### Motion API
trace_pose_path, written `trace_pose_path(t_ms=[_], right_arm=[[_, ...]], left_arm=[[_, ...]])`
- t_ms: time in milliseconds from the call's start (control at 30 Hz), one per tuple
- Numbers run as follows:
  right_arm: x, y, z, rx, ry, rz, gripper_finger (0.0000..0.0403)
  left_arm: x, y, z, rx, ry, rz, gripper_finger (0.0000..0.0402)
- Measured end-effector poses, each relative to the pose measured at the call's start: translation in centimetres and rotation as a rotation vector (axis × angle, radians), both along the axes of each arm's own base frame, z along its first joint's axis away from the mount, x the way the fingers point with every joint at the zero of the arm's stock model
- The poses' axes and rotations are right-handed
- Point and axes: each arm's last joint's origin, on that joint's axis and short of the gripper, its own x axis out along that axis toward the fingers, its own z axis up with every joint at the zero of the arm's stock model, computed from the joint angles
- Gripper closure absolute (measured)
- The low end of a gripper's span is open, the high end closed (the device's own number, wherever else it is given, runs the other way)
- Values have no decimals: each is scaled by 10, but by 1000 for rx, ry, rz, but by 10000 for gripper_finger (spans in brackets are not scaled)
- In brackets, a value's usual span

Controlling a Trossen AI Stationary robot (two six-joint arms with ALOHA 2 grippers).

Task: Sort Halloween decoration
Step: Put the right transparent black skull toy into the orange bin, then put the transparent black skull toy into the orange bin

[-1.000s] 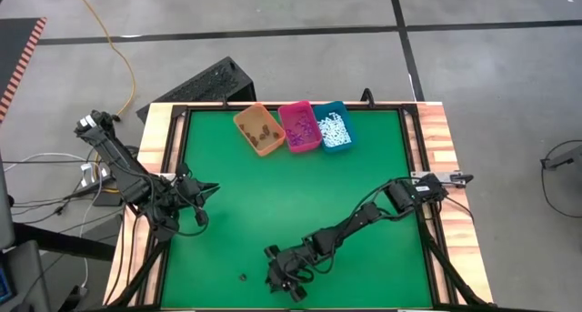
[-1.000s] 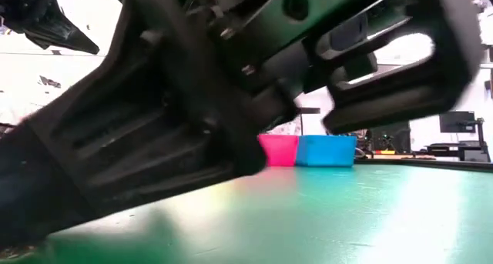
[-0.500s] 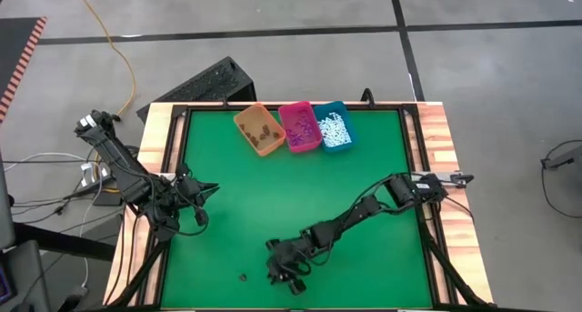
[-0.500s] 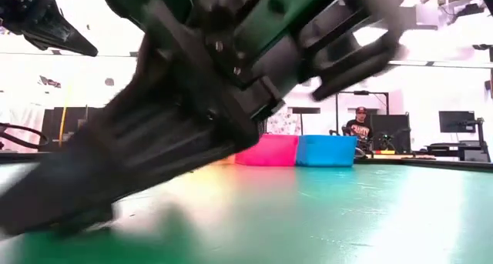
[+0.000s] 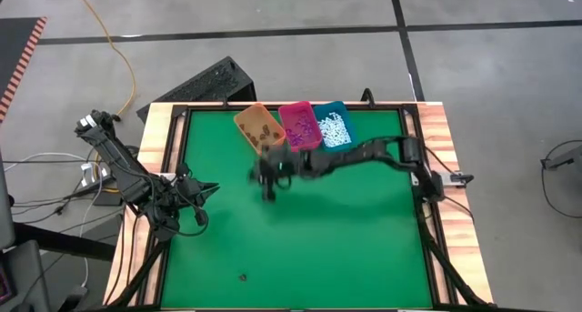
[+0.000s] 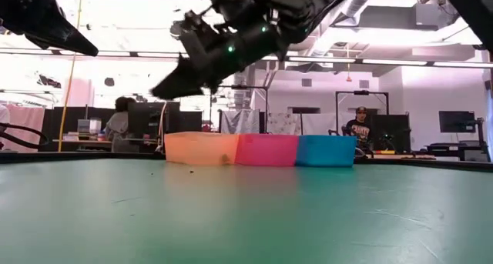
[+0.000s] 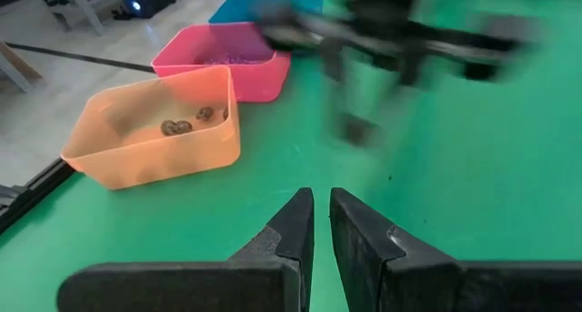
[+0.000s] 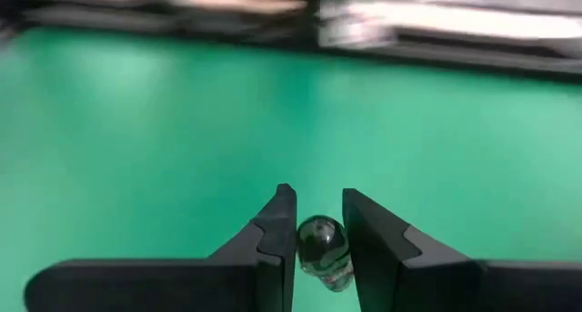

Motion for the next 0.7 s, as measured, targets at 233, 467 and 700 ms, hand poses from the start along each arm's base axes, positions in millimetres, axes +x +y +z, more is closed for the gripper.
trace_pose_path(t_ms=[233,467,700], right_arm=[[-9,-94,20,-22,-102,-337,297],[-25,-150,18,48,-92,-487,164],[-17,-134,30,191,-122,-256,118]], left_arm=[[-1,1,0,30,-12,18,369],[-1,2,0,39,-2,17,369],[-2,3,-1,46,7,18,369]])
